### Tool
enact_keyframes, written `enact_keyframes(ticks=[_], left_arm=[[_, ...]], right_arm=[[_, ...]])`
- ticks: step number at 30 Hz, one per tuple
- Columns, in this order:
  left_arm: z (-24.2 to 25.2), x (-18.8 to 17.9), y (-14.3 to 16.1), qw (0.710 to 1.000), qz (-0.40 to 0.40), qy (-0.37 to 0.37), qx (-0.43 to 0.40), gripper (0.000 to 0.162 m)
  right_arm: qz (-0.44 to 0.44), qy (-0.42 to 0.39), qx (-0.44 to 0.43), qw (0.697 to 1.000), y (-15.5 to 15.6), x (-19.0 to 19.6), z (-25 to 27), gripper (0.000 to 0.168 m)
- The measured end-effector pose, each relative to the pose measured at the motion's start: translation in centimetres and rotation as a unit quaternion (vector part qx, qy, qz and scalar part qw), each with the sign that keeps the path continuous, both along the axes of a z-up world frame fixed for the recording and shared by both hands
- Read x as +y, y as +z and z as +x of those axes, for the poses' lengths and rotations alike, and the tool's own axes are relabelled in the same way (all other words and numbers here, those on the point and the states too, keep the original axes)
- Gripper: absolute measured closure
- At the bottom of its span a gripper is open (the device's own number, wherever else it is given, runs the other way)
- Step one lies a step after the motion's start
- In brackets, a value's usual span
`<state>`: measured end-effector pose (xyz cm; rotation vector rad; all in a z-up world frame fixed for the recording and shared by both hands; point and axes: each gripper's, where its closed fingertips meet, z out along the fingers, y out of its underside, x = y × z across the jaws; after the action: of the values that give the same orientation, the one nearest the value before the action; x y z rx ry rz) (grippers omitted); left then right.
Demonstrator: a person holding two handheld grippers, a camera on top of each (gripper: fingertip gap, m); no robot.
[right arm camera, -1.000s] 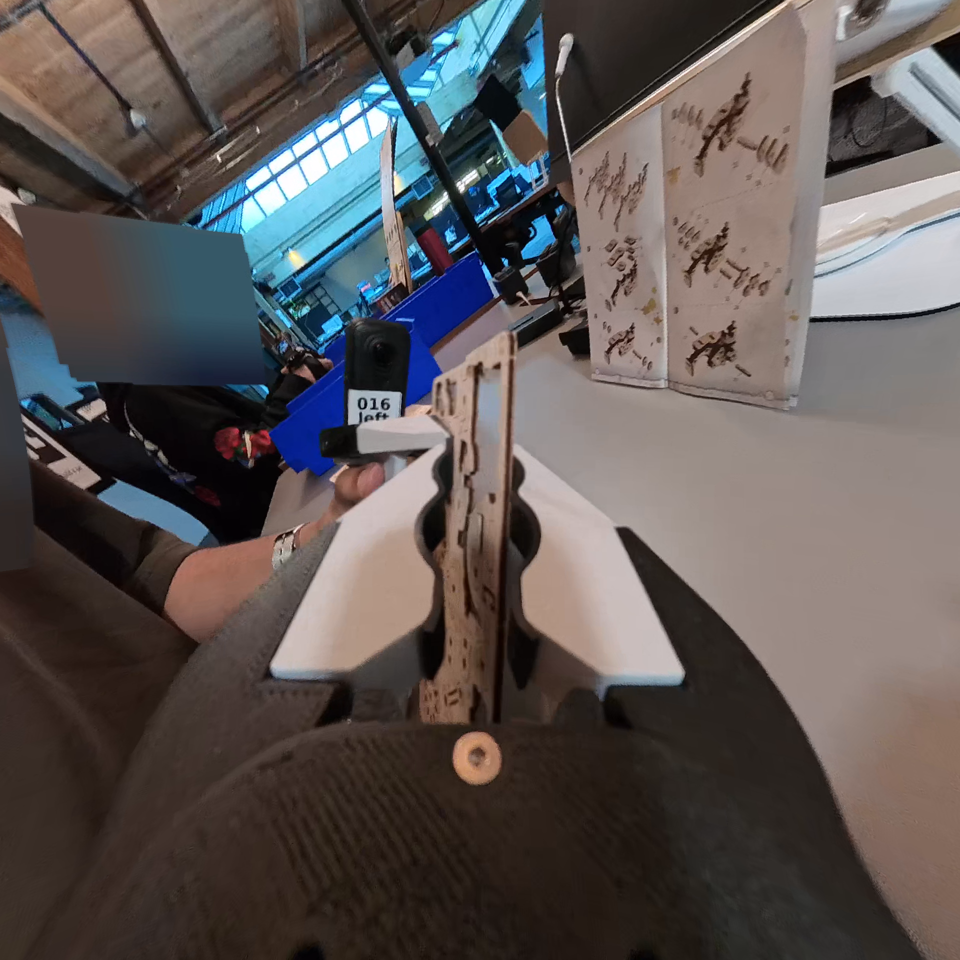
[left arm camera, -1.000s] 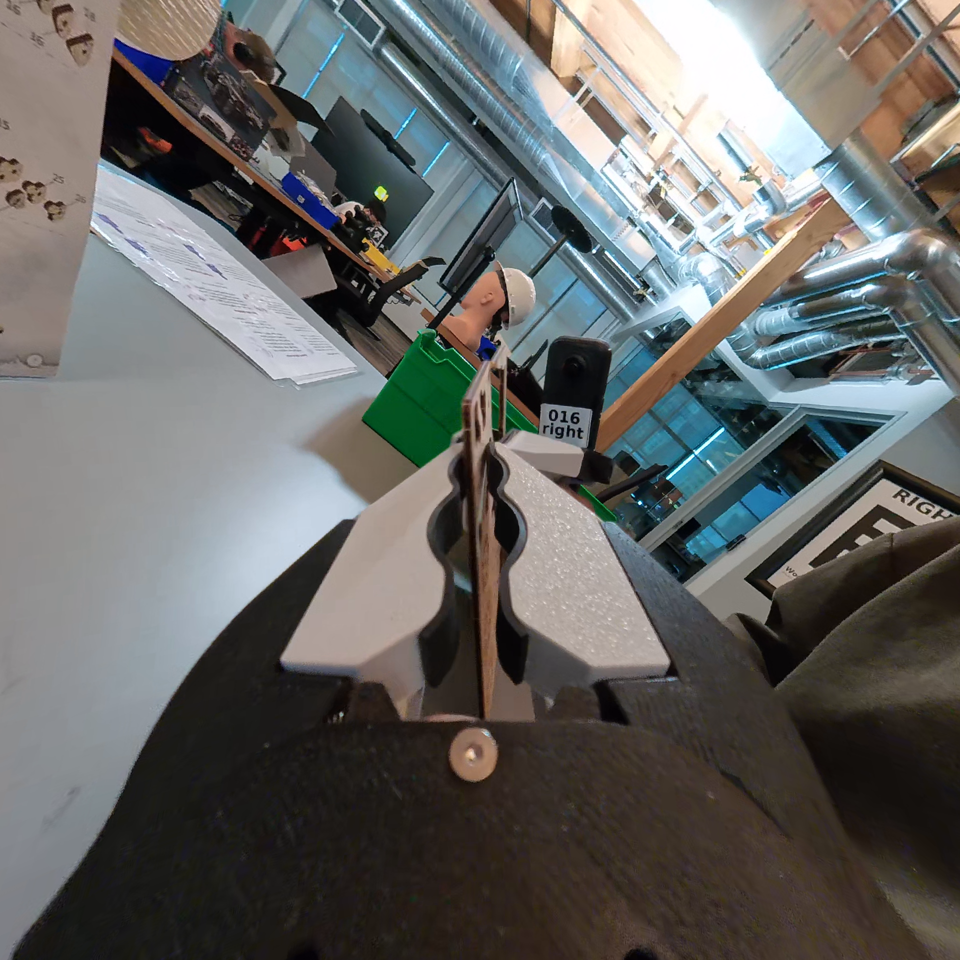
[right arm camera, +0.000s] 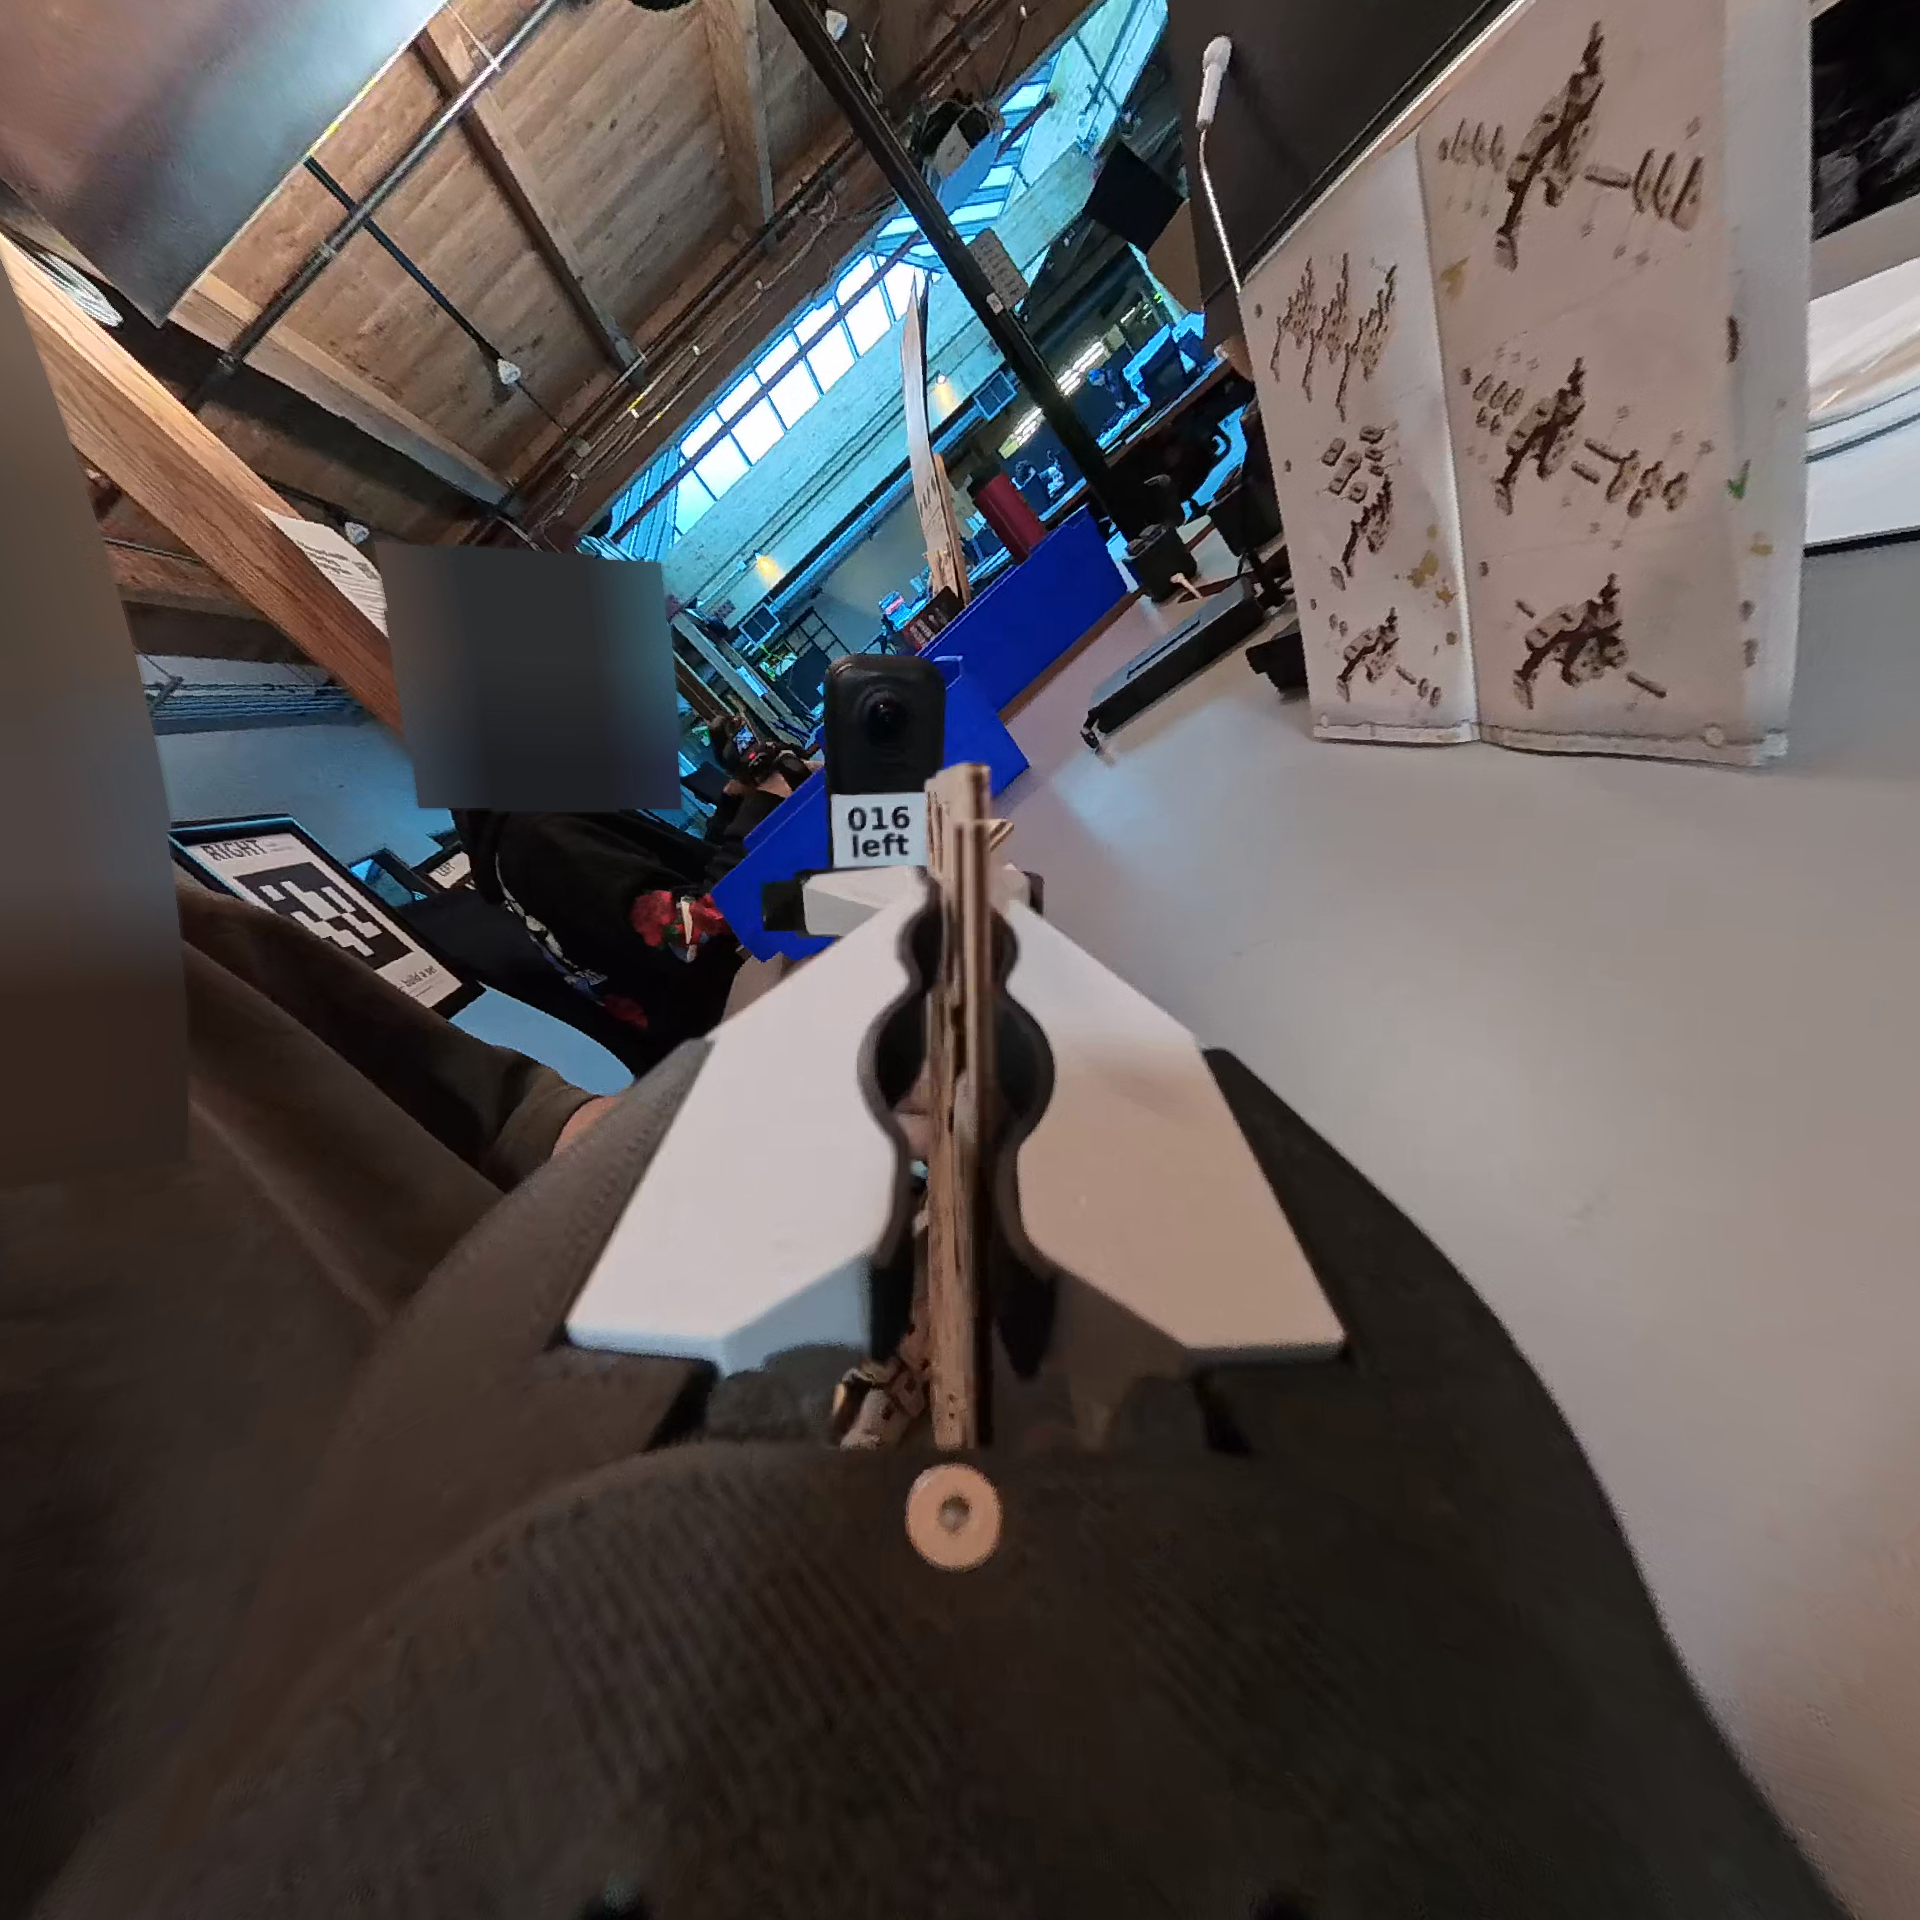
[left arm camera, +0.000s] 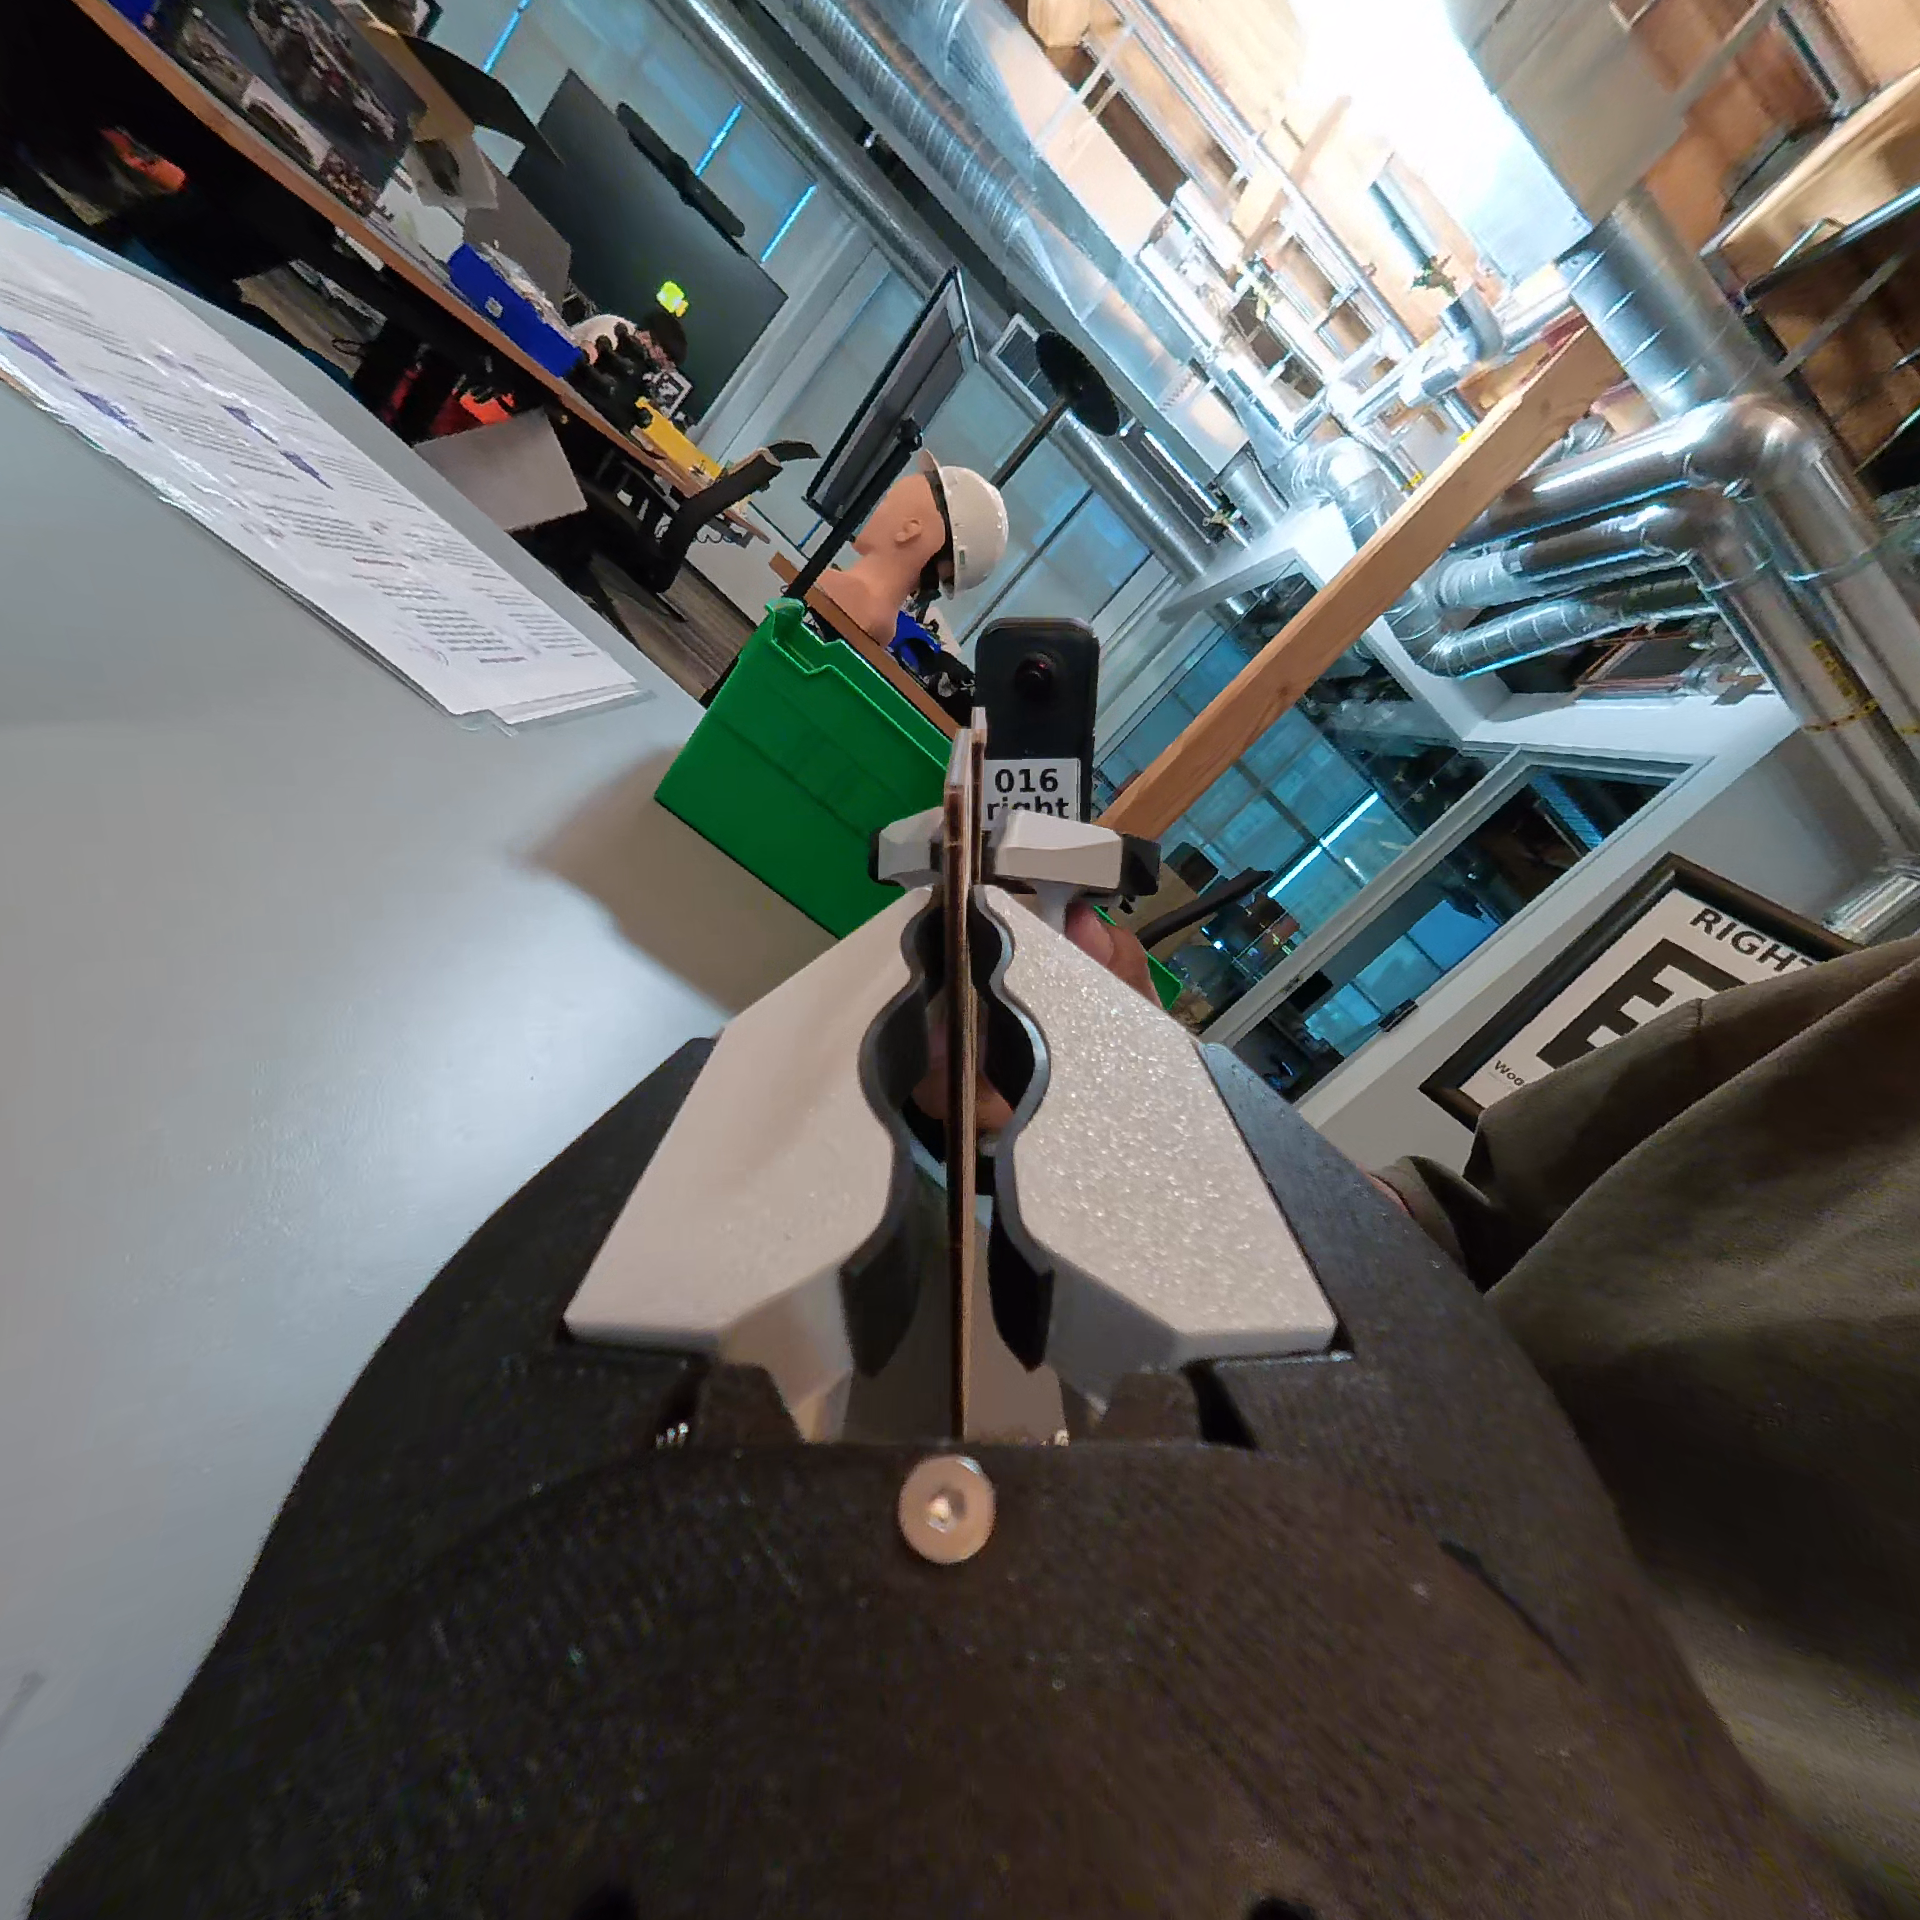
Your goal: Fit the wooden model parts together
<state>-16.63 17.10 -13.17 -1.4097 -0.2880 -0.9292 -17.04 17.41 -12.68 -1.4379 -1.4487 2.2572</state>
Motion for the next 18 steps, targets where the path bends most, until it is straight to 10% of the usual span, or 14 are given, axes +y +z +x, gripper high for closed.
enact_keyframes(ticks=[18], left_arm=[[-0.9, 0.8, -1.0, 0.998, -0.039, 0.053, 0.017, 0.148]], right_arm=[[0.125, -0.055, -0.007, 0.991, -0.9, 0.2, -0.3, 0.166]])
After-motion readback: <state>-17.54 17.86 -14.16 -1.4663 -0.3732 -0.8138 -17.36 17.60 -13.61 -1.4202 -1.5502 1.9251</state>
